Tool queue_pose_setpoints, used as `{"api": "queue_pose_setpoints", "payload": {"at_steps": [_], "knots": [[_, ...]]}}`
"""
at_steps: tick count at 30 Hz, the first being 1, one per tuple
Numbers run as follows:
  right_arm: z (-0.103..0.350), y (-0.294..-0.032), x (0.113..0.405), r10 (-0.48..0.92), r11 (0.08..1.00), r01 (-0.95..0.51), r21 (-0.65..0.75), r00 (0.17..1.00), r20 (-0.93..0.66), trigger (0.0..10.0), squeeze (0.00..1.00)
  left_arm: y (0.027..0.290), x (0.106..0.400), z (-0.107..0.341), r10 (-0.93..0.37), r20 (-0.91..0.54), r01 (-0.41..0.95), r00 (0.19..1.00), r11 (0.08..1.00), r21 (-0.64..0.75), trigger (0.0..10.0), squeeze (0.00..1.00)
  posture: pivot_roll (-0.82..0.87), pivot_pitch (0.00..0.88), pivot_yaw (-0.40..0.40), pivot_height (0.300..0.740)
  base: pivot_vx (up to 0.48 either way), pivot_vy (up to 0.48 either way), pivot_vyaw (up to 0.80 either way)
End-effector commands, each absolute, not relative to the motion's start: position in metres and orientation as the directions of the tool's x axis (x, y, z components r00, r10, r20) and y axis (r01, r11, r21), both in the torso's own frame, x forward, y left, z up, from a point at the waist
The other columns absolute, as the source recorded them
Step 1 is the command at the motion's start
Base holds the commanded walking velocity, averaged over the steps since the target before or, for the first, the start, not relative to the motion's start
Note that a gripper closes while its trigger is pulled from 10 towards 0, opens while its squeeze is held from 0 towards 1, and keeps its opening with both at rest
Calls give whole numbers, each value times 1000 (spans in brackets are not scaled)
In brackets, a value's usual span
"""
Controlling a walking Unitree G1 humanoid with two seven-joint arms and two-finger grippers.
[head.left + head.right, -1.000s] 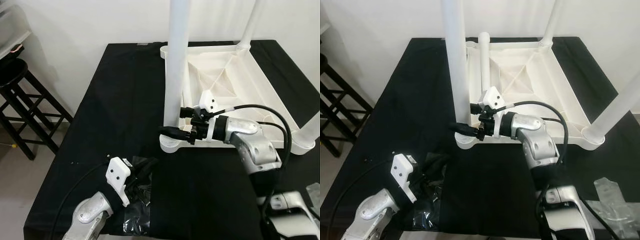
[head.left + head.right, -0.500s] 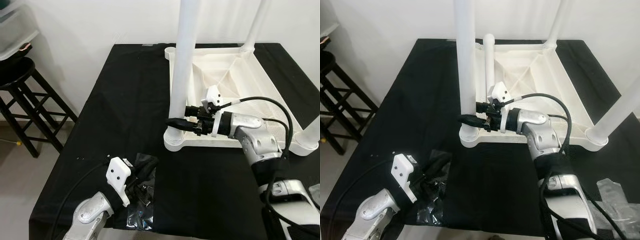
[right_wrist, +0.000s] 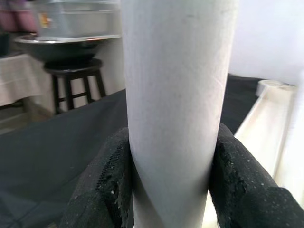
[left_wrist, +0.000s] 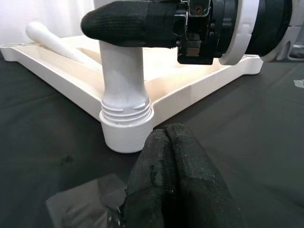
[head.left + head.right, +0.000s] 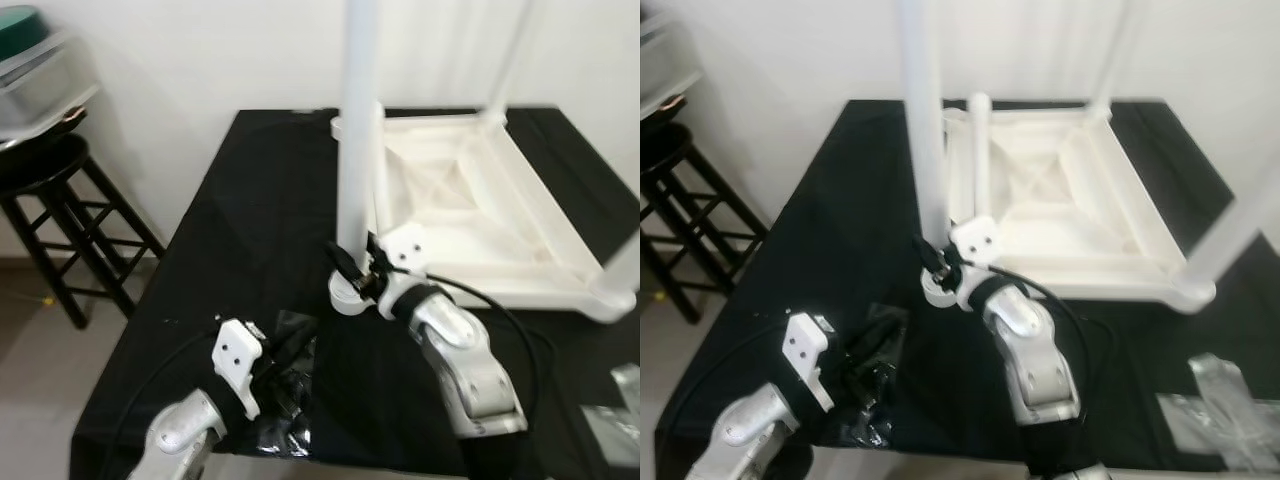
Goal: Building children table
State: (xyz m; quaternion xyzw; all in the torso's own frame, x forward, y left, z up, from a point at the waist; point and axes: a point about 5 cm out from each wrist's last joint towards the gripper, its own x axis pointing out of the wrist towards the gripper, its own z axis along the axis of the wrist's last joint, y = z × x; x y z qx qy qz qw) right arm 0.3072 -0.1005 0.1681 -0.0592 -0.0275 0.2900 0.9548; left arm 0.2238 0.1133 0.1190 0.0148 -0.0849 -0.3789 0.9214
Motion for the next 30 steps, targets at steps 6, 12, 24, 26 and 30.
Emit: {"api": "queue_pose_setpoints", "payload": {"at_steps": [6,12,24,26,30], "knots": [[153,-107,312,723,681,-730,-54,682,-108,10000,1000,114,224,115,-696,125,691,707,717,85,10000,0,-13,122,13,740,0,0,0],[186,-119,313,871,464,-871,-163,482,-98,10000,0,113,224,114,-705,123,701,698,708,82,10000,0,-13,117,14,740,0,0,0],[203,-140,343,932,319,-939,-129,336,-136,10000,0,113,223,114,-705,120,700,699,709,83,10000,0,1,114,13,740,0,0,0],[202,-142,347,936,316,-944,-98,327,-128,10000,0,113,223,114,-705,120,701,699,708,83,10000,0,5,116,12,740,0,0,0],[196,-142,348,941,305,-950,-66,312,-132,0,0,112,222,114,-706,120,701,698,708,84,10000,0,9,117,13,740,0,0,0]]}}
